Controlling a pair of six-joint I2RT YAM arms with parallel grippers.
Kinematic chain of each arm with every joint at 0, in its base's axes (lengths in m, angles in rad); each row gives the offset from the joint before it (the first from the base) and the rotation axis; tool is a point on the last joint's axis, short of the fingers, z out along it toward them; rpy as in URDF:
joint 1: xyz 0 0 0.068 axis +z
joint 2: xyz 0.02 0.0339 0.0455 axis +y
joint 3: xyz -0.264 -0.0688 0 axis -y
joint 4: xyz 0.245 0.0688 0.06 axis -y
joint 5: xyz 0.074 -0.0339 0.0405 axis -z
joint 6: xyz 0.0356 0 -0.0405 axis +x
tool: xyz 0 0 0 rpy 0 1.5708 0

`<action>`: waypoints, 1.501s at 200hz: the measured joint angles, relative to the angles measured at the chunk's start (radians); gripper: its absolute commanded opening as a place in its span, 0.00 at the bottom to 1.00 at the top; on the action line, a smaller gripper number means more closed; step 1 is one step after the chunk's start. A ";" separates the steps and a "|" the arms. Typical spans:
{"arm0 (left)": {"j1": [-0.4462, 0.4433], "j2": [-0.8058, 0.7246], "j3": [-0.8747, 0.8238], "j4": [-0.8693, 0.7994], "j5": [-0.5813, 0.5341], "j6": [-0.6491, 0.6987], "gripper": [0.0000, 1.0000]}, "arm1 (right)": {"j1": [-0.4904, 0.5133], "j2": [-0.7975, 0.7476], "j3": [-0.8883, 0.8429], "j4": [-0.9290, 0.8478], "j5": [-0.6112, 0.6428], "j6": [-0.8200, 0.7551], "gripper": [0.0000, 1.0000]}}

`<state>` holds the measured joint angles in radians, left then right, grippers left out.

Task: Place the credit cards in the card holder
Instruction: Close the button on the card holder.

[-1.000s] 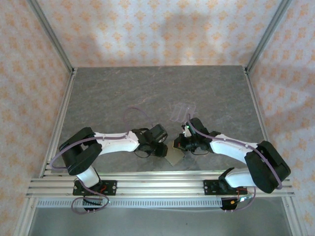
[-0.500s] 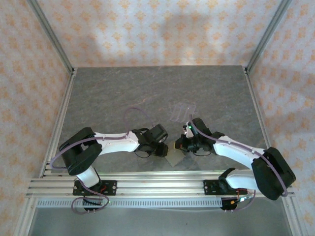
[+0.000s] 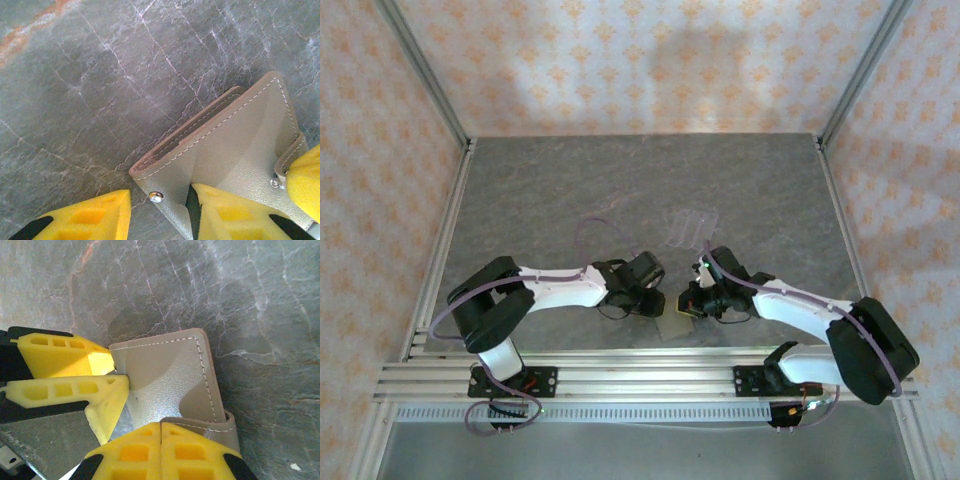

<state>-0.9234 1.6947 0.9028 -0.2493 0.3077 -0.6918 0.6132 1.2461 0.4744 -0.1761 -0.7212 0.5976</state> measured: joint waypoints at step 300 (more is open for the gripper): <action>0.045 0.007 0.096 -0.051 -0.008 -0.013 0.39 | 0.002 -0.042 -0.051 0.059 0.090 0.042 0.25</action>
<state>-0.8783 1.7016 0.9985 -0.3008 0.2993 -0.7052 0.6147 1.2041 0.4232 -0.1169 -0.6308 0.6399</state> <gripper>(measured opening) 0.386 0.223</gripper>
